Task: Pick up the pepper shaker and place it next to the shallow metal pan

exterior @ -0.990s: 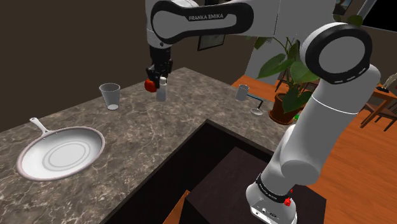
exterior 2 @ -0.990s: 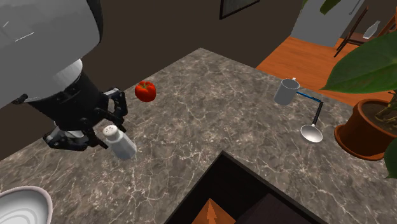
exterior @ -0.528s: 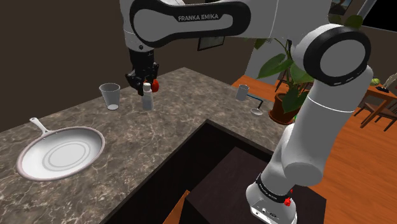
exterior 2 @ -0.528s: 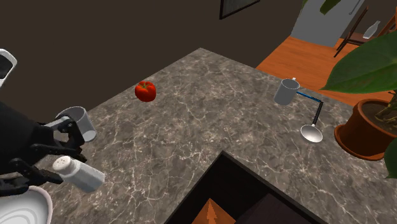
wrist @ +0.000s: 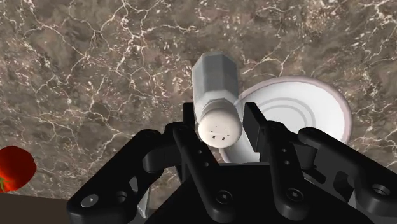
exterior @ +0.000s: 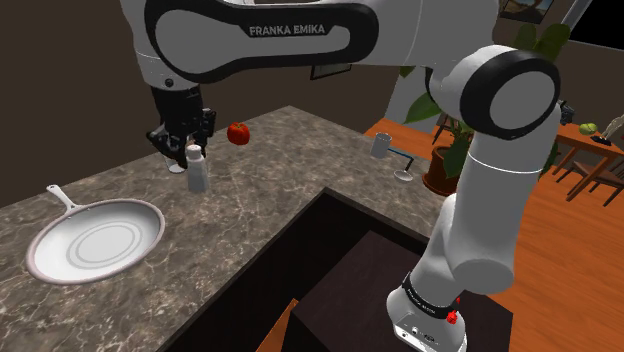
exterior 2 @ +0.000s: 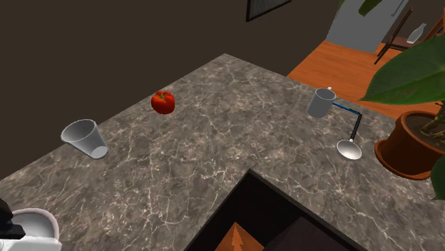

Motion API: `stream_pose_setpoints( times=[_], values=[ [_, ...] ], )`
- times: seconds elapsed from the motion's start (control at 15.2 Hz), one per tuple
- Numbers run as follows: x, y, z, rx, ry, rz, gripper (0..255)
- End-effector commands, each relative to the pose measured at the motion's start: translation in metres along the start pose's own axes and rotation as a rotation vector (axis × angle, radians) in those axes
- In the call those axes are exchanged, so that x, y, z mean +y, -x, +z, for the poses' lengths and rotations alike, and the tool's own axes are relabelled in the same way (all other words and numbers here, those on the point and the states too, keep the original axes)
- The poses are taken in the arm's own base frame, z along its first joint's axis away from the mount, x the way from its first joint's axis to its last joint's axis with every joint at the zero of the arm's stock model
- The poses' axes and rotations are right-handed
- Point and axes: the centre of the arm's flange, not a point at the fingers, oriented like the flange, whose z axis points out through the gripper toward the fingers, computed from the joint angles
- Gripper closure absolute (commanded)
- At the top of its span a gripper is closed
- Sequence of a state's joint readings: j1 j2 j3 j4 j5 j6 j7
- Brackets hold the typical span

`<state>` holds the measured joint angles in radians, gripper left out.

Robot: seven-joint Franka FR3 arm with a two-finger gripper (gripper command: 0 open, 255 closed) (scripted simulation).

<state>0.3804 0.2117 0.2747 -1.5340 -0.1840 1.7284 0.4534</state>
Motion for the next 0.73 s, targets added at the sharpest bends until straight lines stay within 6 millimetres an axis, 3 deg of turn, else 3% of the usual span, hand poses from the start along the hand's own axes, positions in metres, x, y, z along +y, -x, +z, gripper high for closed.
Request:
stream_pose_setpoints(
  times=[0.0, 0.59, 0.66],
  values=[
    [-0.029, -0.004, -0.004, 0.000, 0.000, 0.002, 255],
    [-0.147, -0.009, -0.018, 0.000, 0.000, 0.002, 255],
    [-0.147, -0.008, -0.013, 0.000, 0.000, 0.002, 255]
  ],
)
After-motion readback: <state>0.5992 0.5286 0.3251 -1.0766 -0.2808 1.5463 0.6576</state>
